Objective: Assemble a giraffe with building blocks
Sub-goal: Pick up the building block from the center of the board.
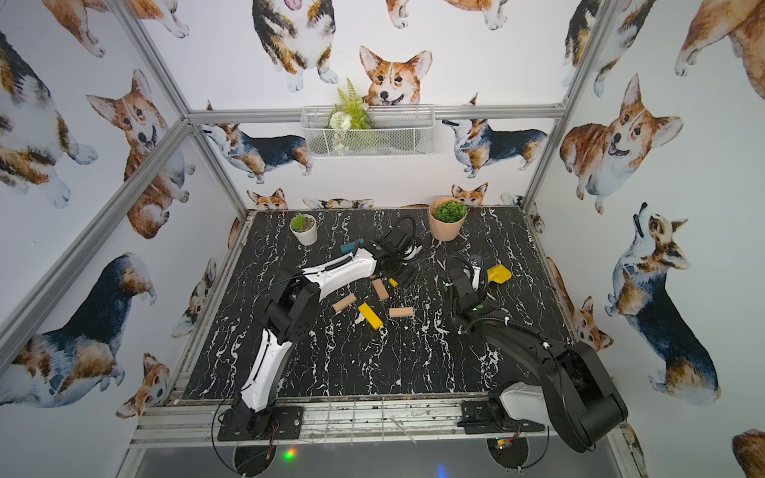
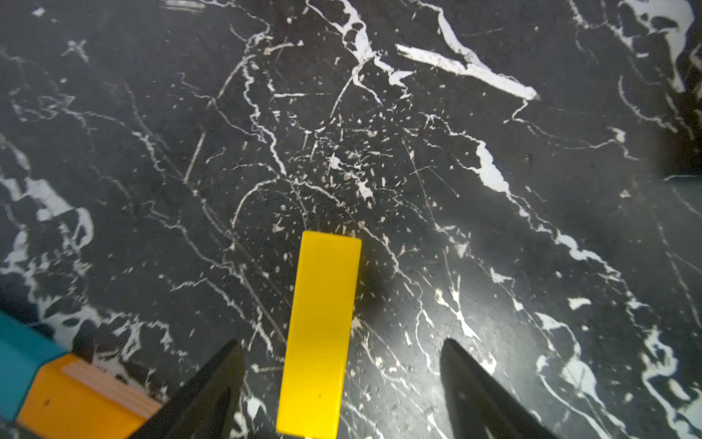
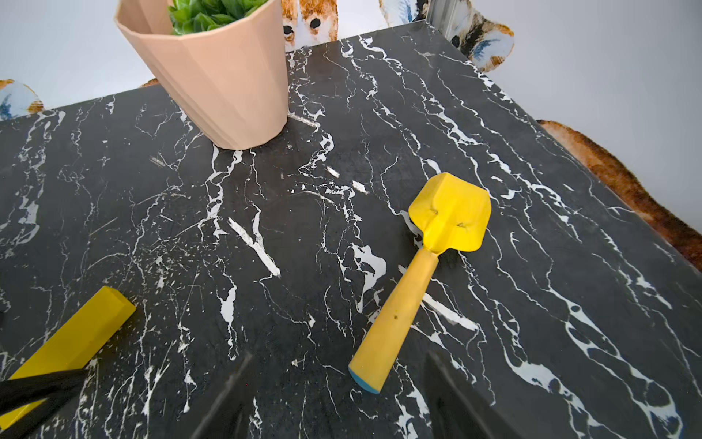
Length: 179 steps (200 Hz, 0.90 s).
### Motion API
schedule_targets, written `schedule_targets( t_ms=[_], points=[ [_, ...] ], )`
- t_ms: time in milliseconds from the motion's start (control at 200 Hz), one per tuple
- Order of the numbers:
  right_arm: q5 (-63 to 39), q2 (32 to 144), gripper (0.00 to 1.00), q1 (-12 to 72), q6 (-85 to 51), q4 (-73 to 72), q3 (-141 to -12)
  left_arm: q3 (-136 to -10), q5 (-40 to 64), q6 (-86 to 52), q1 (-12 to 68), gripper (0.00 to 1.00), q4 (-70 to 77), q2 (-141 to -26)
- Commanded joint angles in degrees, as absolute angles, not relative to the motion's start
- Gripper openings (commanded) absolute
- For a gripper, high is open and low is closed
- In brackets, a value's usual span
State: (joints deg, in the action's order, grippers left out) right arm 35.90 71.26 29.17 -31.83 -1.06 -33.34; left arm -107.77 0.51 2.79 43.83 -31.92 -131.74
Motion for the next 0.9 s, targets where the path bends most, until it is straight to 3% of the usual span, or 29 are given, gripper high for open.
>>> schedule_targets(
  t_ms=[0,311,366,496,561,661,892],
  points=[
    [36.2,70.8,0.73,29.1,-33.6,-4.2,-32.9,-112.8,2.3,7.0,43.8,0.80,-39.5,-135.5],
    [32.0,71.4,0.72,28.5,-32.9,-5.4,-33.1,-113.9,-0.6,11.0,43.8,0.76,-40.5,-137.6],
    [31.4,71.9,0.71,28.5,-32.5,-5.3,-33.6,-114.0,-0.6,11.5,43.8,0.66,-40.6,-138.1],
    [29.7,73.9,0.66,28.3,-32.4,-5.5,-34.3,-116.4,0.3,13.2,43.8,0.27,-44.1,-140.6],
    [28.6,74.4,0.65,28.3,-31.9,-5.3,-35.1,-117.2,0.9,14.1,43.7,0.14,-45.6,-141.5],
    [29.1,74.7,0.64,28.3,-32.1,-6.4,-34.1,-116.8,5.0,16.6,43.6,0.06,-46.2,-141.1],
    [32.1,71.5,0.64,28.1,-33.3,-9.4,-30.5,-104.9,10.9,24.2,43.6,0.03,-34.5,-133.0]
  ],
)
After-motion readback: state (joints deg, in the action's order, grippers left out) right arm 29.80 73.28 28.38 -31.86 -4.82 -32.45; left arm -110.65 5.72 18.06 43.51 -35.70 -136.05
